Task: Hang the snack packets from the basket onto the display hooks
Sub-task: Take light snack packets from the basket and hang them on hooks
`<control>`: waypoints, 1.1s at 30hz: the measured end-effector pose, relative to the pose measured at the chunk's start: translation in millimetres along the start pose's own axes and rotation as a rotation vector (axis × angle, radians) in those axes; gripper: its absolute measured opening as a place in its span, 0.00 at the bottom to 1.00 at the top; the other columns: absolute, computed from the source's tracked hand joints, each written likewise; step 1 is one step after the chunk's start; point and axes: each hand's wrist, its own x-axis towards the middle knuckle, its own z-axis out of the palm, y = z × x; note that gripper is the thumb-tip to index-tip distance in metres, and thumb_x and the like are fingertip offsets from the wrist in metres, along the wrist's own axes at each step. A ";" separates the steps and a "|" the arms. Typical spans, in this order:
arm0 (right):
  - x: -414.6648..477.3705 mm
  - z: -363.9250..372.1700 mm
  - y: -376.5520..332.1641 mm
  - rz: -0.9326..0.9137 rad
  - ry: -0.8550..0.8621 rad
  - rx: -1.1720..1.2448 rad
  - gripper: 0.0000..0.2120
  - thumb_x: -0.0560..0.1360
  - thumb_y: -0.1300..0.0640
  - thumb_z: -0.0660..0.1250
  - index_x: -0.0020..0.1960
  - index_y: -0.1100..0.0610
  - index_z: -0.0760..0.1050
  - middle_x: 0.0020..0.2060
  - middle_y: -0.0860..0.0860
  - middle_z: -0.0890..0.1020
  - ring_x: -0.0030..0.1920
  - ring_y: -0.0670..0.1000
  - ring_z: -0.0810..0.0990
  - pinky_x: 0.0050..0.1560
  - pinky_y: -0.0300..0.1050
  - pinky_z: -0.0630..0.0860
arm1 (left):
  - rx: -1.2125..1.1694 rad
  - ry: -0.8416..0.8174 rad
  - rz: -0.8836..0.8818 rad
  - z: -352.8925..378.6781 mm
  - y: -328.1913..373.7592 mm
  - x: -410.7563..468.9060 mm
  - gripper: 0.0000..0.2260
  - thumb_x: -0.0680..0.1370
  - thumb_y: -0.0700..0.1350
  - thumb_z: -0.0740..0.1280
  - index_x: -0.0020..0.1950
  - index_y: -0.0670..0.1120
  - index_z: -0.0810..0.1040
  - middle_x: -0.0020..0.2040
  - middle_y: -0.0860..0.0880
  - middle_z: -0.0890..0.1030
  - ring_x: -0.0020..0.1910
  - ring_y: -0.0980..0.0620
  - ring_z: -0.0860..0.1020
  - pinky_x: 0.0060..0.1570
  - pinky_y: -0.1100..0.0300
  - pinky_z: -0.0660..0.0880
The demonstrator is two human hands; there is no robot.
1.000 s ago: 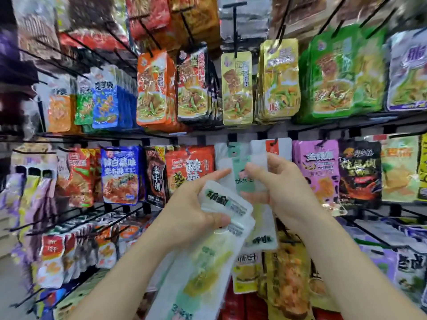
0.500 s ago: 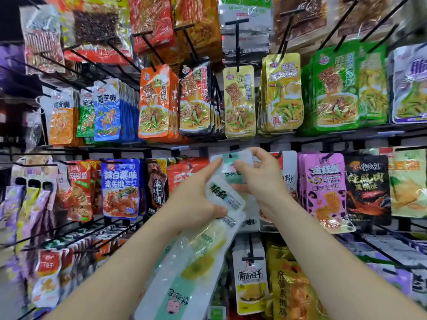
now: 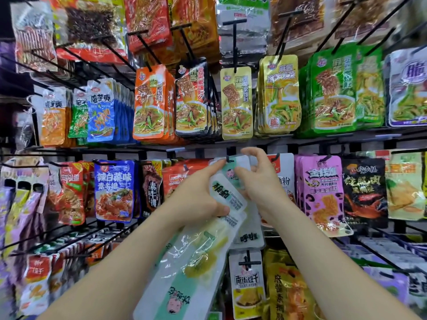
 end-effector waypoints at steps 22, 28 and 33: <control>6.7 -10.8 11.5 0.017 -0.285 -0.133 0.25 0.80 0.67 0.57 0.73 0.48 0.63 0.70 0.46 0.70 0.62 0.48 0.76 0.45 0.43 0.80 | -0.039 -0.065 -0.205 21.8 -13.5 15.0 0.47 0.67 0.35 0.75 0.77 0.59 0.55 0.75 0.55 0.64 0.58 0.53 0.76 0.56 0.56 0.76; 25.1 -7.9 19.2 0.089 -0.297 -0.086 0.26 0.79 0.69 0.57 0.71 0.47 0.64 0.72 0.47 0.69 0.65 0.50 0.73 0.55 0.50 0.77 | 0.006 -0.120 -0.270 27.2 -13.4 25.9 0.47 0.69 0.35 0.74 0.79 0.56 0.51 0.77 0.53 0.60 0.71 0.48 0.67 0.64 0.53 0.71; 32.3 -7.1 22.4 0.165 -0.316 0.053 0.32 0.76 0.73 0.55 0.73 0.47 0.62 0.73 0.46 0.68 0.63 0.50 0.74 0.43 0.44 0.73 | 0.085 -0.145 -0.309 32.4 -10.0 35.1 0.48 0.69 0.37 0.75 0.79 0.55 0.48 0.77 0.50 0.60 0.70 0.46 0.68 0.65 0.52 0.71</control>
